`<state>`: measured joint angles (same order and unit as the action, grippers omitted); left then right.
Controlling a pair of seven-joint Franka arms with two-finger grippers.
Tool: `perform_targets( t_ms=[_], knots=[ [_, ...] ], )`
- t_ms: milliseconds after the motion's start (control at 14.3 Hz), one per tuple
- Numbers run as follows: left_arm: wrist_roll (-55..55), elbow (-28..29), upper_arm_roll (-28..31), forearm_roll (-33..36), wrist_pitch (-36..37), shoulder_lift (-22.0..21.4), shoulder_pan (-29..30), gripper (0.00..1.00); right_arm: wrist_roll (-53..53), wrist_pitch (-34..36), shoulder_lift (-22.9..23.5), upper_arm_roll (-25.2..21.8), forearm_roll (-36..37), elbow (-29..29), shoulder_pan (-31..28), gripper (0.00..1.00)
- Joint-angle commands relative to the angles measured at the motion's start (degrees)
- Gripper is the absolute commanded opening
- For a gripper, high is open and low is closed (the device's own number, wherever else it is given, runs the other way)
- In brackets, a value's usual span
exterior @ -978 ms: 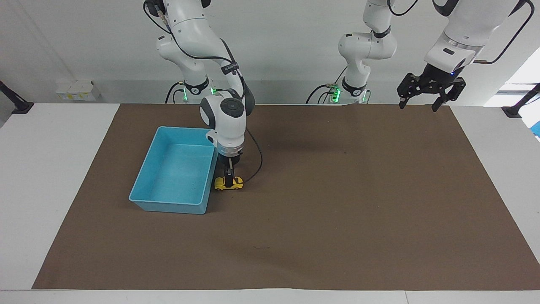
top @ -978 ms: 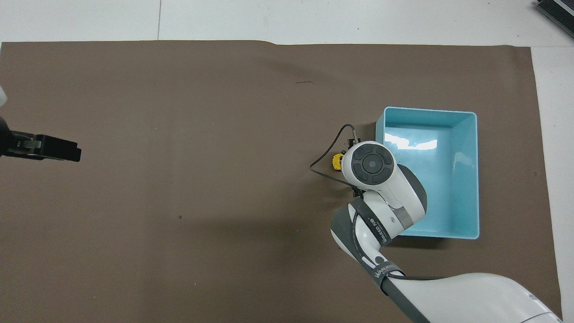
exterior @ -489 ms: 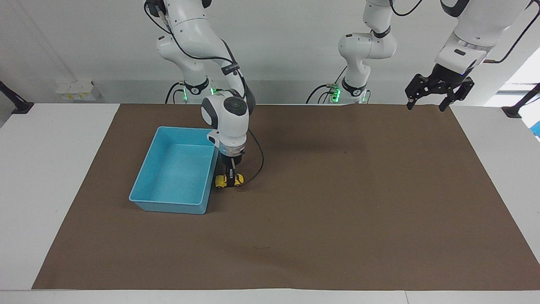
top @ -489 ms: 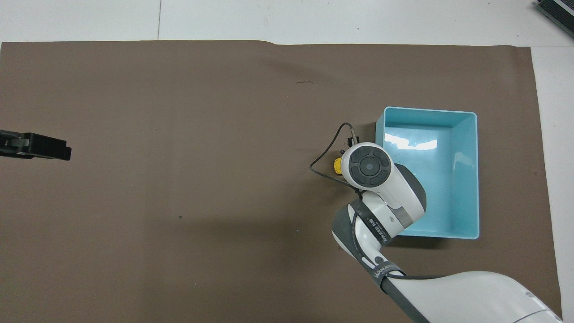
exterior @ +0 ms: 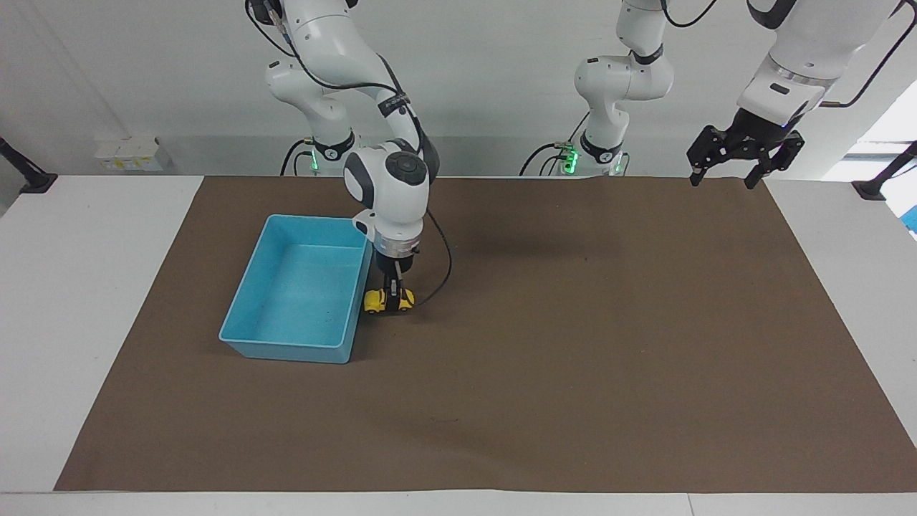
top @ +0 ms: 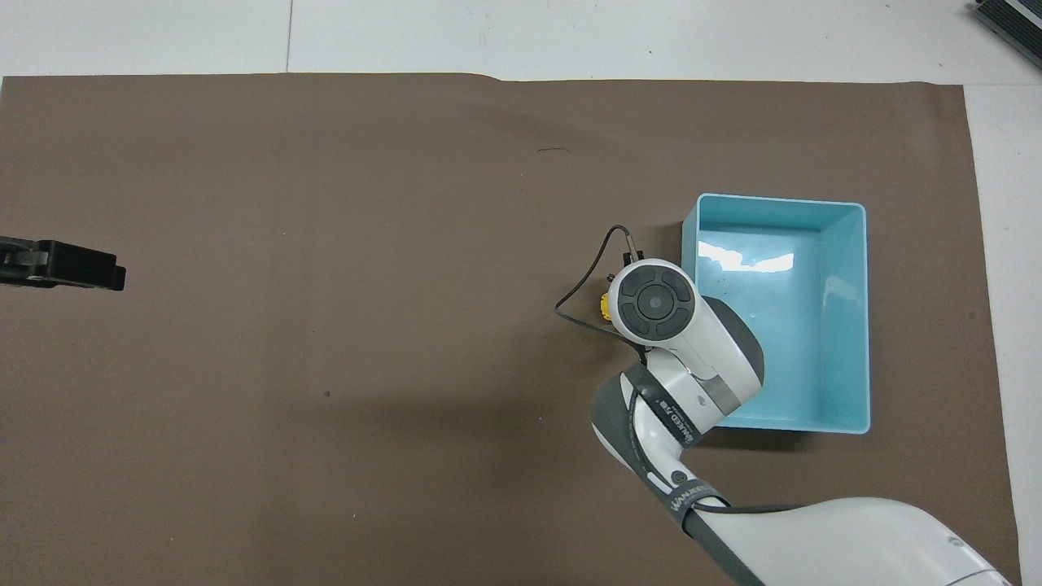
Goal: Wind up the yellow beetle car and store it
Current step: 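Grasp the yellow car with the right gripper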
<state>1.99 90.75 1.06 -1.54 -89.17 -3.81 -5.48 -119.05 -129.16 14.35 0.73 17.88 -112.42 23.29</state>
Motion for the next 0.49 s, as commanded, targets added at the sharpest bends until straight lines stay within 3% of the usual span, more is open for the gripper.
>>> perform_targets(
  t_ms=[0, 419],
  knots=[
    [0.64, 1.27, -0.79, 0.49, -0.13, -1.02, 1.08, 1.00, 4.95, 3.91, -4.50, 0.41, -4.33, 0.27, -0.35, 0.00],
    [0.64, 1.27, -0.79, 0.49, -0.13, -1.02, 1.08, 1.00, 18.73, 13.31, -8.46, 0.41, -9.27, 5.46, -0.35, 0.00]
  ],
)
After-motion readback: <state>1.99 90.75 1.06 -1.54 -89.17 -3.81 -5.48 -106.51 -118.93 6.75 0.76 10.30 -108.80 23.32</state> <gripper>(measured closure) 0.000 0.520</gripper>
